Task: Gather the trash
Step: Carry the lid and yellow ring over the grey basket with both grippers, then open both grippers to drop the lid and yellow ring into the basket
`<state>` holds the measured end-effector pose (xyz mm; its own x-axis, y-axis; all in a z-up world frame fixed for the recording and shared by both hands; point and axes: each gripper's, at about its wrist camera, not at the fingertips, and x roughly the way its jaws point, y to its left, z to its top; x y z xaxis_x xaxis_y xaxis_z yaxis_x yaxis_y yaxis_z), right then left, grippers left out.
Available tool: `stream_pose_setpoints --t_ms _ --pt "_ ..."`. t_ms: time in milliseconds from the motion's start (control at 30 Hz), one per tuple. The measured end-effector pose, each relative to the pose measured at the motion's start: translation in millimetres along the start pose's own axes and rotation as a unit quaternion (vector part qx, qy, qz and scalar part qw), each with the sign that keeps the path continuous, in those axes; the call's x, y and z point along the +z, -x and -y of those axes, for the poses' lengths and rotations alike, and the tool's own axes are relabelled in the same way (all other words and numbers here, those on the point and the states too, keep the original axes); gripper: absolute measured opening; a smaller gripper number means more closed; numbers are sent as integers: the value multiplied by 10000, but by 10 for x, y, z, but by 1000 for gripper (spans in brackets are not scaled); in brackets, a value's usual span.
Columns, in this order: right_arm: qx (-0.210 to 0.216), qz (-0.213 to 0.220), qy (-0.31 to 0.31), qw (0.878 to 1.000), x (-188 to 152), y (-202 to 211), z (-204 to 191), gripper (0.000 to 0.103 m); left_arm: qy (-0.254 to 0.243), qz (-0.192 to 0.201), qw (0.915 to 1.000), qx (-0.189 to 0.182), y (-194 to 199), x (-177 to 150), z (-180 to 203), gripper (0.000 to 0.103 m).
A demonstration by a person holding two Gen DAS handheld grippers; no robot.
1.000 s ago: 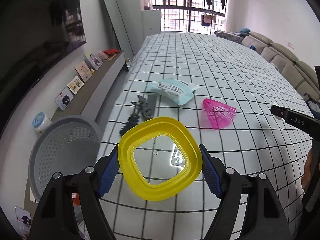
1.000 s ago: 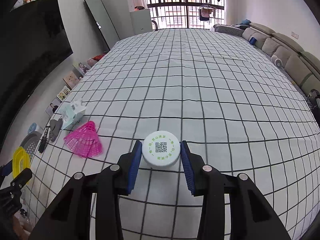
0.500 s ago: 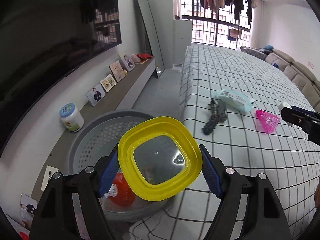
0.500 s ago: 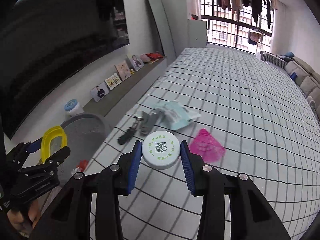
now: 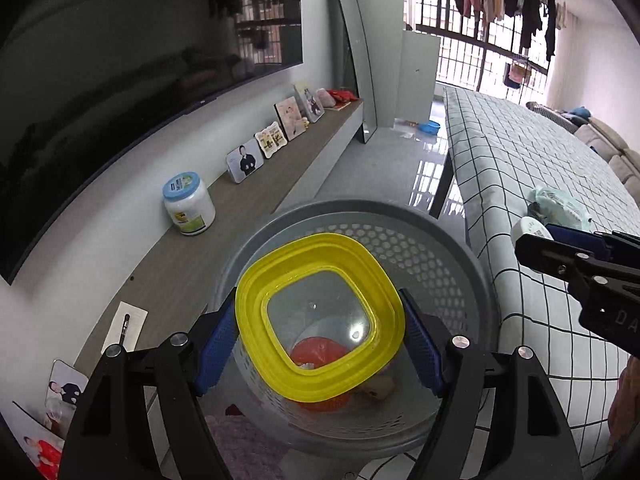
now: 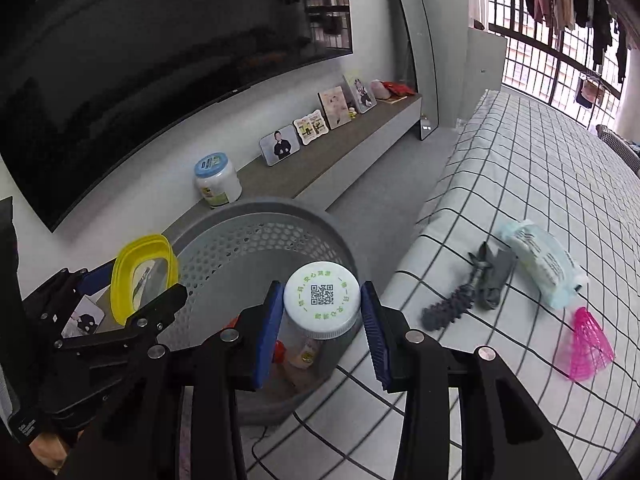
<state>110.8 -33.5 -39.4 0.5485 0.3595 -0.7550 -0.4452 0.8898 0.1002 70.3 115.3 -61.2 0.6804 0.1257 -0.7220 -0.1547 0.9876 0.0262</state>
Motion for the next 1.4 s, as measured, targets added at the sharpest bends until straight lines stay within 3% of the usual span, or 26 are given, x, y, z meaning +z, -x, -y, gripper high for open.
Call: stream_pose_setpoints --t_ms 333,1300,1400 --pt "199 -320 10 9993 -103 -430 -111 39 163 -246 9996 -52 -213 -106 -144 74" --pt "243 -408 50 9989 -185 -559 -104 39 197 -444 9988 103 -279 -173 -136 77" --pt "239 -381 38 9990 -170 -549 -87 52 204 -456 9987 115 -269 -179 -151 78"
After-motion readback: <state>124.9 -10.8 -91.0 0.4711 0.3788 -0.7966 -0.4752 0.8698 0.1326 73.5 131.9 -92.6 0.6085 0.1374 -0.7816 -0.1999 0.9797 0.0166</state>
